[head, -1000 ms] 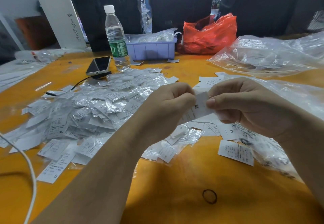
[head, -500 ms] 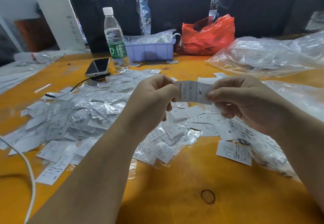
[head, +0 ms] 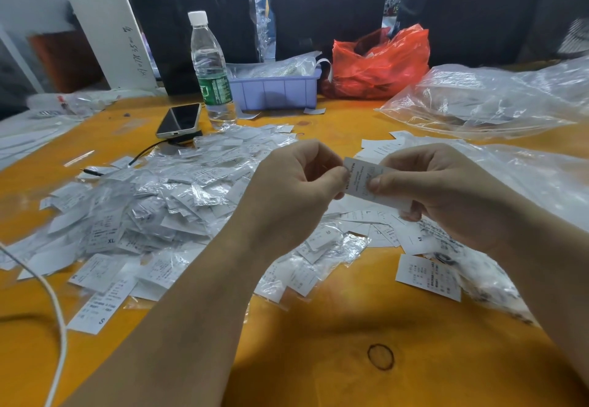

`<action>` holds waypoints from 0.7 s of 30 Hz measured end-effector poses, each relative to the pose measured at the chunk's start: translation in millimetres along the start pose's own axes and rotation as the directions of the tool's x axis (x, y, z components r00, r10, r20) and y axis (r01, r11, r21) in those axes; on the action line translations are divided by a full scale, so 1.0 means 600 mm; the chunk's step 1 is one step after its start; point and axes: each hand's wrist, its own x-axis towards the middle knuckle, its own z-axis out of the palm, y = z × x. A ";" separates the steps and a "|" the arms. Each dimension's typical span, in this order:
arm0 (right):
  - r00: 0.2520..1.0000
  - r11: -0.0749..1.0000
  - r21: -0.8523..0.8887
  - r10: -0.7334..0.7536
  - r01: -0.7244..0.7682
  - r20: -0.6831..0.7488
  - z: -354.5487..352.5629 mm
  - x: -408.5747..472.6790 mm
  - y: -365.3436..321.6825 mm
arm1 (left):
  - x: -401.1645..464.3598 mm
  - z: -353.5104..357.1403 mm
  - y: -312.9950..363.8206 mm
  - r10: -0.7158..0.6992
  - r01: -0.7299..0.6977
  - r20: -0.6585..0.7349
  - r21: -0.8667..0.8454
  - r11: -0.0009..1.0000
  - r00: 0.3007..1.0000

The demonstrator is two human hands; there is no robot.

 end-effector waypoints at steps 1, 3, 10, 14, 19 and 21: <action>1.000 1.000 -0.002 0.002 -0.002 -0.003 0.001 0.000 0.001 | 0.000 0.001 -0.001 0.000 0.000 0.005 0.003 1.000 1.000; 1.000 1.000 -0.015 0.003 -0.003 -0.009 0.003 0.000 0.002 | 0.000 0.002 -0.002 -0.004 0.004 0.008 0.011 1.000 1.000; 0.999 1.000 -0.014 0.002 -0.003 -0.047 0.006 0.001 0.002 | 0.001 0.005 -0.004 0.003 -0.004 0.014 0.021 1.000 1.000; 0.999 1.000 0.000 -0.002 0.002 -0.053 0.007 0.001 0.005 | -0.002 0.004 -0.001 0.039 -0.041 0.048 0.039 0.998 0.998; 0.999 0.996 0.068 0.047 -0.049 0.027 0.003 0.002 0.005 | 0.002 -0.001 -0.003 -0.007 0.003 0.057 0.070 0.998 0.998; 0.996 0.995 0.071 0.077 -0.074 -0.042 -0.004 0.005 0.004 | 0.006 -0.010 -0.007 -0.090 0.085 0.048 0.094 0.992 0.995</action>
